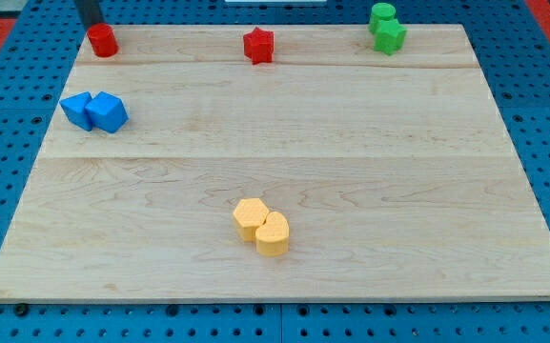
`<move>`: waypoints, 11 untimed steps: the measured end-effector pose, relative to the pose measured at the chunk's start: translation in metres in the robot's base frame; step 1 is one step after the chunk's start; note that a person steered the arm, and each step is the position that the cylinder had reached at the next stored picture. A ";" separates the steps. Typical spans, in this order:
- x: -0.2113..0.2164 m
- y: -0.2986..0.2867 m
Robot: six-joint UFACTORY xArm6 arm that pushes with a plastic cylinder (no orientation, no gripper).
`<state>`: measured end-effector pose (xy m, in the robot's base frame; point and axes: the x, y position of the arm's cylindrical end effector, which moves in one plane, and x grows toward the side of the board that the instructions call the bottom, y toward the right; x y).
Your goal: Push the red circle closer to the green star
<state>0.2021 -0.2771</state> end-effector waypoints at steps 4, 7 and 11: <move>0.047 0.005; 0.104 0.095; 0.120 0.231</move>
<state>0.3222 -0.0458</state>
